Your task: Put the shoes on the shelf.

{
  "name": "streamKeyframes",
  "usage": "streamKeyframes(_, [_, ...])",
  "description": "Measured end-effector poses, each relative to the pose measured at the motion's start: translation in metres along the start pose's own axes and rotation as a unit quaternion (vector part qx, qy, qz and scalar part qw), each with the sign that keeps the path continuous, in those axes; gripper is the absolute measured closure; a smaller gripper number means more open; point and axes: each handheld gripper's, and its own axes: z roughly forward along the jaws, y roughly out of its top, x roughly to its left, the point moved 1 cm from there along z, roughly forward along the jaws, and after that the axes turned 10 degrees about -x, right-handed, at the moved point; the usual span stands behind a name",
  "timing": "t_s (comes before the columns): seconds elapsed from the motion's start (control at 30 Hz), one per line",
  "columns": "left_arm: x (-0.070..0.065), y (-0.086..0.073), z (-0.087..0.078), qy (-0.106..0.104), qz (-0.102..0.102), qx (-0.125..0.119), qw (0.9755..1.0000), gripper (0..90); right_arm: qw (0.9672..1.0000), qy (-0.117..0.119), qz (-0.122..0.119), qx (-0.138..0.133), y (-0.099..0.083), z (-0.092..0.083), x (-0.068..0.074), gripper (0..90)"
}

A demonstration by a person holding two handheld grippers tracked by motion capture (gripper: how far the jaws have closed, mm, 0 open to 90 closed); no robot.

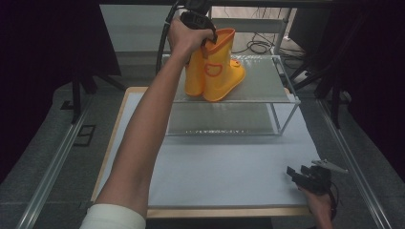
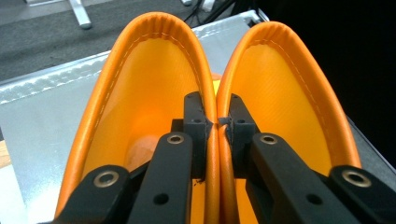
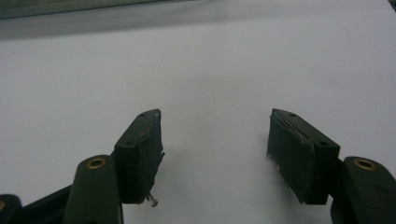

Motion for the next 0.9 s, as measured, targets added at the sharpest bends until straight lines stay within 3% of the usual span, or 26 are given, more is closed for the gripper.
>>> streamKeyframes(0.3, [0.011,-0.005,0.014,0.013,-0.014,-0.003,0.9998,82.5,1.0,0.003,-0.002,0.001,0.0,0.0,0.0,35.2])
streamKeyframes(0.47, [0.013,-0.007,0.013,0.021,-0.006,-0.002,0.9997,81.1,1.0,0.004,-0.002,0.001,0.0,0.0,0.001,35.2])
streamKeyframes(0.5, [0.014,-0.007,0.01,0.013,-0.009,-0.013,0.9998,76.9,1.0,0.004,-0.003,0.002,0.0,0.0,0.002,35.2])
streamKeyframes(0.6, [0.015,-0.008,0.008,0.01,0.0,-0.013,0.9999,68.4,1.0,0.003,-0.003,0.002,0.0,0.0,0.002,35.2])
streamKeyframes(0.7, [0.014,-0.005,-0.001,-0.002,0.003,-0.046,0.9989,62.9,1.0,0.004,-0.004,0.002,0.0,0.0,0.003,35.2])
streamKeyframes(0.73, [0.014,-0.005,-0.001,-0.002,0.003,-0.046,0.9989,59.6,1.0,0.004,-0.004,0.002,0.0,0.0,0.003,35.2])
streamKeyframes(0.8, [0.012,-0.003,-0.009,-0.016,0.005,-0.05,0.9986,58.2,1.0,0.004,-0.005,0.003,0.0,0.001,0.003,35.2])
streamKeyframes(0.9, [0.011,-0.003,-0.017,-0.018,0.009,-0.054,0.9984,57.6,1.0,0.004,-0.004,0.003,0.0,0.0,0.003,35.2])
